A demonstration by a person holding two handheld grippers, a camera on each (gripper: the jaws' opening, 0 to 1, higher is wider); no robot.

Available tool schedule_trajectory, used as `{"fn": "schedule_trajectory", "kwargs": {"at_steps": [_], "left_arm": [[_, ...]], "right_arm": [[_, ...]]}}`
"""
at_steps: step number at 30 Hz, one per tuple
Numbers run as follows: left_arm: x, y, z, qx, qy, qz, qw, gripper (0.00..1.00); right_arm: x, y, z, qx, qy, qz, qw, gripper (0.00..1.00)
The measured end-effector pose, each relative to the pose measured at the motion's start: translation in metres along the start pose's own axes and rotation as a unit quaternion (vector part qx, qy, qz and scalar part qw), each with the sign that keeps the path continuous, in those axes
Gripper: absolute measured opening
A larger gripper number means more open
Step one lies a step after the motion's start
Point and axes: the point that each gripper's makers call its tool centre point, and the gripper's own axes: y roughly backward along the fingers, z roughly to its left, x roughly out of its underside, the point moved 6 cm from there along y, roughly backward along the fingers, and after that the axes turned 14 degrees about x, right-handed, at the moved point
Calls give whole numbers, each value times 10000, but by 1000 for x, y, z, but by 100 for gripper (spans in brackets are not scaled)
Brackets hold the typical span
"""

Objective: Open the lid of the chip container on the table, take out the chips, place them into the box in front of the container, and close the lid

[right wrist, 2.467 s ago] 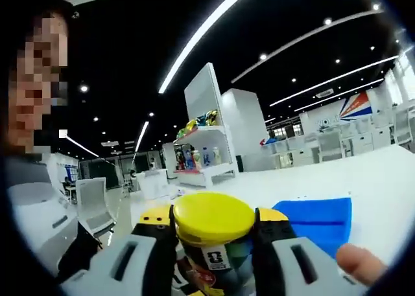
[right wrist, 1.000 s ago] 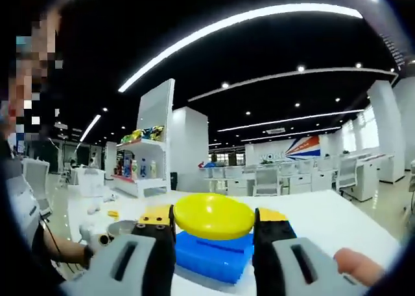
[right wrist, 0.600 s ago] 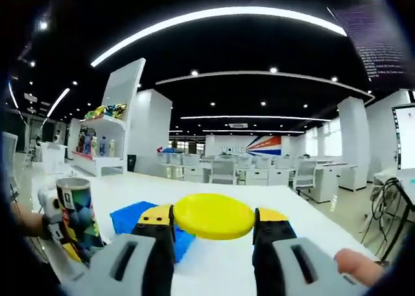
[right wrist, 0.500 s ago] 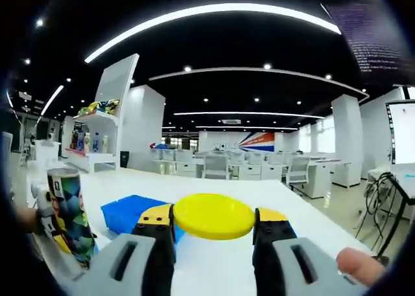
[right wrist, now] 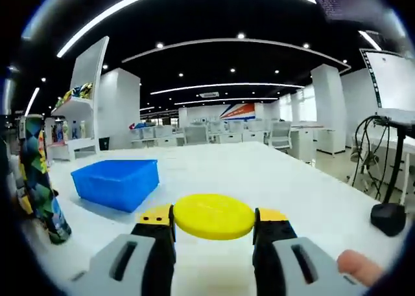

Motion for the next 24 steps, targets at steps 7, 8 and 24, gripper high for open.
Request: {"fn": "schedule_trajectory", "kwargs": {"at_steps": [7, 8, 24], "left_arm": [[1, 3, 3, -4, -18, 7, 10000, 46], [1, 4, 4, -2, -21, 8, 10000, 46], [2, 1, 1, -11, -39, 55, 10000, 46]], "right_arm": [[27, -7, -5, 119, 92, 261, 9995, 42], [29, -8, -6, 126, 97, 325, 9993, 42], [41, -5, 0, 65, 639, 569, 9963, 43]]}}
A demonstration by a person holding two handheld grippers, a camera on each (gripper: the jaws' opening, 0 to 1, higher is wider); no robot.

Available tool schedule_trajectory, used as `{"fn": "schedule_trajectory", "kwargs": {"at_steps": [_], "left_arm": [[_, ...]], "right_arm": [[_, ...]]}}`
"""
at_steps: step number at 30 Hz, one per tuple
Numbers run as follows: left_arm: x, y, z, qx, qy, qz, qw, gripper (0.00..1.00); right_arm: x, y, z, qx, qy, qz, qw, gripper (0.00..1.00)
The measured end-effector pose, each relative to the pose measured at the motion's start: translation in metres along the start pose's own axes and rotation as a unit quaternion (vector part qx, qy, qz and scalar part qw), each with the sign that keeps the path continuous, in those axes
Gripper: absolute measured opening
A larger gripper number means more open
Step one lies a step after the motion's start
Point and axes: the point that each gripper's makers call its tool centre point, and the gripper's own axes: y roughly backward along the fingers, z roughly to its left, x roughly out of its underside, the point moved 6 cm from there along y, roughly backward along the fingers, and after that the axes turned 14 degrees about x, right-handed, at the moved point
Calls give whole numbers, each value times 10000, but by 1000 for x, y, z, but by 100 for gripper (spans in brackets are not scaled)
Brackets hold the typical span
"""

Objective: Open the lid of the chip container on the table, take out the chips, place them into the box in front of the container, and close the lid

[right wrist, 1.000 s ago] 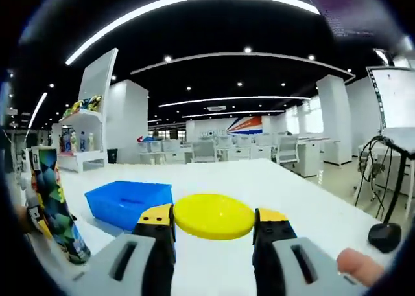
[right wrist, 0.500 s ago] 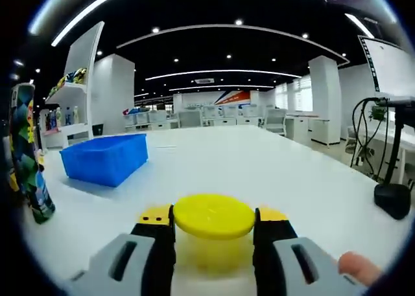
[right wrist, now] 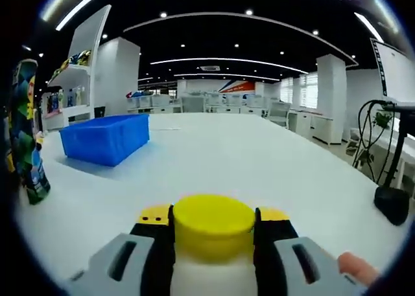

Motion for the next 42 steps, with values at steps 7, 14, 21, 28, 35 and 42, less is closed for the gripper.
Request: {"fn": "schedule_trajectory", "kwargs": {"at_steps": [7, 14, 21, 28, 35, 42], "left_arm": [[0, -3, -3, -4, -19, 25, 10000, 46], [1, -5, -4, -5, -32, 44, 10000, 46], [2, -5, -5, -8, -39, 67, 10000, 46], [3, -4, -5, -9, -28, 78, 10000, 46], [4, -5, -5, -10, -38, 91, 10000, 46], [4, -5, -5, -29, -54, 139, 9999, 46]], "right_arm": [[1, 0, -2, -24, 108, -5, 9999, 43], [2, 0, -1, -164, 72, 20, 9998, 44], [2, 1, -2, -131, 130, -22, 9998, 45], [-43, 11, -17, 116, -40, -569, 9983, 40], [-196, 78, 34, -1766, 27, -1847, 9668, 33], [-275, 146, 125, -3661, 1140, -1878, 9043, 31]]}}
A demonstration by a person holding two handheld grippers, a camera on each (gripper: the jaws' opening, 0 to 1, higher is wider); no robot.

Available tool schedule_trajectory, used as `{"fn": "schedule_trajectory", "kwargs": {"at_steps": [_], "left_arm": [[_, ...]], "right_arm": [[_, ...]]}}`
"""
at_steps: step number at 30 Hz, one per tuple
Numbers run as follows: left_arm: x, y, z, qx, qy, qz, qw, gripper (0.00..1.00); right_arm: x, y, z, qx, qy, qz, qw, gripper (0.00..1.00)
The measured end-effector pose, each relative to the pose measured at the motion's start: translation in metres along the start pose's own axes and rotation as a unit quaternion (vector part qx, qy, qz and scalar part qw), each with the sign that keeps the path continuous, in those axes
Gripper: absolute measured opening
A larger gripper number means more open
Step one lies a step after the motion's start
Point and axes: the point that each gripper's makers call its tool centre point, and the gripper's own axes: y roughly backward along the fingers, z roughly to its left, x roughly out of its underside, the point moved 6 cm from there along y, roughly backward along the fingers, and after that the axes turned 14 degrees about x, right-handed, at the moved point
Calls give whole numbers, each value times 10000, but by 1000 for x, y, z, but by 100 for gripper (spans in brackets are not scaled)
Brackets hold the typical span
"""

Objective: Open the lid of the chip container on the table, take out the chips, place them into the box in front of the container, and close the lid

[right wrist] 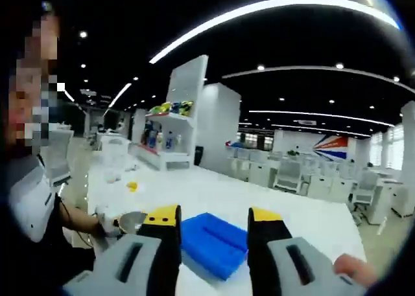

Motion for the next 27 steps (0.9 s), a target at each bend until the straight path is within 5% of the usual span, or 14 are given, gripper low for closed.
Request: {"fn": "schedule_trajectory", "kwargs": {"at_steps": [4, 7, 12, 16, 17, 20, 23, 27], "left_arm": [[0, 0, 0, -9, -10, 13, 10000, 46], [1, 0, 0, -13, -15, 20, 10000, 46], [1, 0, 0, -24, -38, 52, 10000, 47], [1, -1, 0, -28, -66, 69, 10000, 47], [1, -1, 0, -28, -72, 71, 9999, 47], [1, -1, -1, -31, -91, 84, 9999, 47], [1, 0, -1, -31, -103, 89, 9999, 47], [2, 0, -1, -30, -122, 101, 9999, 47]], "right_arm": [[-9, -22, 42, -724, 902, 717, 9907, 29], [-1, -36, 58, -995, 1161, 1257, 9802, 28], [27, -61, 65, -1373, 1291, 2374, 9529, 23], [38, -73, 61, -1559, 1409, 2950, 9321, 17], [41, -73, 63, -1770, 1347, 3193, 9212, 17], [44, -78, 68, -2195, 1161, 3429, 9060, 17], [46, -86, 66, -2461, 1481, 3488, 8921, 10], [45, -88, 79, -3072, 1111, 3696, 8699, 2]]}}
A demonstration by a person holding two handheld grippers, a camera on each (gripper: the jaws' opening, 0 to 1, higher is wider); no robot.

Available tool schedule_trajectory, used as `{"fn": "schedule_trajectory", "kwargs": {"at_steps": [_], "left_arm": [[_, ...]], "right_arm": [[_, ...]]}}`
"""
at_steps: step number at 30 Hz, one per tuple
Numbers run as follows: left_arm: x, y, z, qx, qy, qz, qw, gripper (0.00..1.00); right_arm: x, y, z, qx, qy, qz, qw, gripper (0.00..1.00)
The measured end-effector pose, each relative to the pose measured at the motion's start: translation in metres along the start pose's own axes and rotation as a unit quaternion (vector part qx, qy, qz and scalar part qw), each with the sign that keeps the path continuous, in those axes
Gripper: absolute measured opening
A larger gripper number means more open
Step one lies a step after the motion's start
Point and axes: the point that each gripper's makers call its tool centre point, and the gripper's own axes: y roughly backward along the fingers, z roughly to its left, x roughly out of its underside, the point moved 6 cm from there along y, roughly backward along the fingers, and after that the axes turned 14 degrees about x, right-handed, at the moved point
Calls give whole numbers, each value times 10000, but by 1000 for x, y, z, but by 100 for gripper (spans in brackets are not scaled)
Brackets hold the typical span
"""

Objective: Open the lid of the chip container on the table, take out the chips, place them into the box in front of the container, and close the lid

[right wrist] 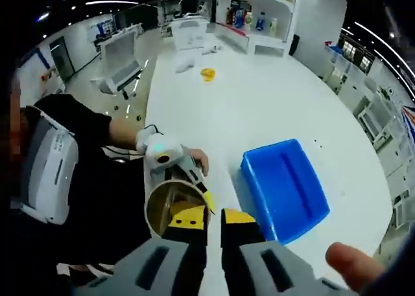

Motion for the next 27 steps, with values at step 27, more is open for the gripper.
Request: {"fn": "schedule_trajectory", "kwargs": {"at_steps": [27], "left_arm": [[-40, 18, -2, -713, -642, -454, 9943, 54]], "right_arm": [[18, 1, 13, 1593, -2078, 863, 9613, 0]]}}
